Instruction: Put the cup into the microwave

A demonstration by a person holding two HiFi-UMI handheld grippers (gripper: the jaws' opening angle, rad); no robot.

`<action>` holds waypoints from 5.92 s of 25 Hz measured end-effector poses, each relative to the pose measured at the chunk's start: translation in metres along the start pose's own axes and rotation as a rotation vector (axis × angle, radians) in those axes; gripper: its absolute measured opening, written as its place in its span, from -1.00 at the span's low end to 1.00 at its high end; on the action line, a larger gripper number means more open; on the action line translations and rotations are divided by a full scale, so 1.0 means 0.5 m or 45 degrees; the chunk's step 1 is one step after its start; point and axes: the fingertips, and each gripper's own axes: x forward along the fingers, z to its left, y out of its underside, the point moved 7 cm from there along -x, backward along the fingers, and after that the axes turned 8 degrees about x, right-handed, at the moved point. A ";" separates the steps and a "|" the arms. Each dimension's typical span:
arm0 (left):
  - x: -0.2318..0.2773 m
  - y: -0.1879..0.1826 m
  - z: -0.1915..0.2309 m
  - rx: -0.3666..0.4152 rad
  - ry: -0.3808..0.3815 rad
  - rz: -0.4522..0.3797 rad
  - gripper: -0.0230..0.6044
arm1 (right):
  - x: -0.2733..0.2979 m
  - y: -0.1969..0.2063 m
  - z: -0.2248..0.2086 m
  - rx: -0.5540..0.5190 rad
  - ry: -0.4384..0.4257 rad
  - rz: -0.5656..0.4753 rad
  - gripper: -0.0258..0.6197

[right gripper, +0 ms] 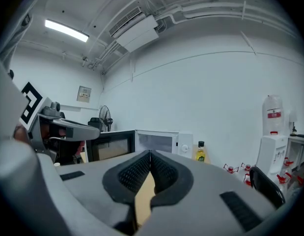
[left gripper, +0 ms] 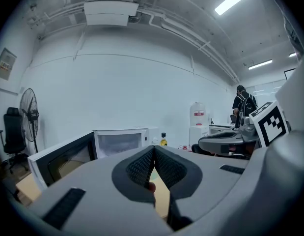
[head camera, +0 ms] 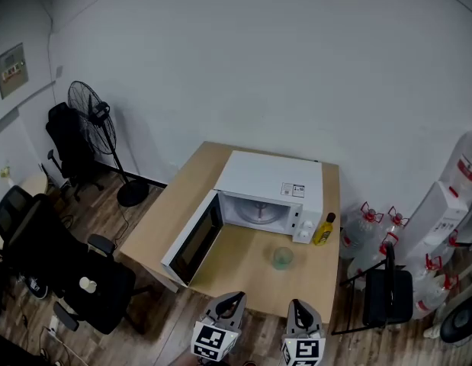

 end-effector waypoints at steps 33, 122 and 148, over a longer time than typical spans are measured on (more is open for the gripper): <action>0.416 0.183 0.215 -0.047 0.334 0.256 -0.85 | 0.426 0.175 -0.117 0.254 0.232 0.204 -0.04; 0.500 0.143 0.470 -0.137 -0.022 0.180 -0.85 | 0.829 0.048 -0.025 0.105 -0.090 0.083 0.17; 0.537 0.173 0.480 -0.138 0.004 0.251 -0.85 | 0.920 0.092 -0.067 0.142 -0.055 0.087 0.18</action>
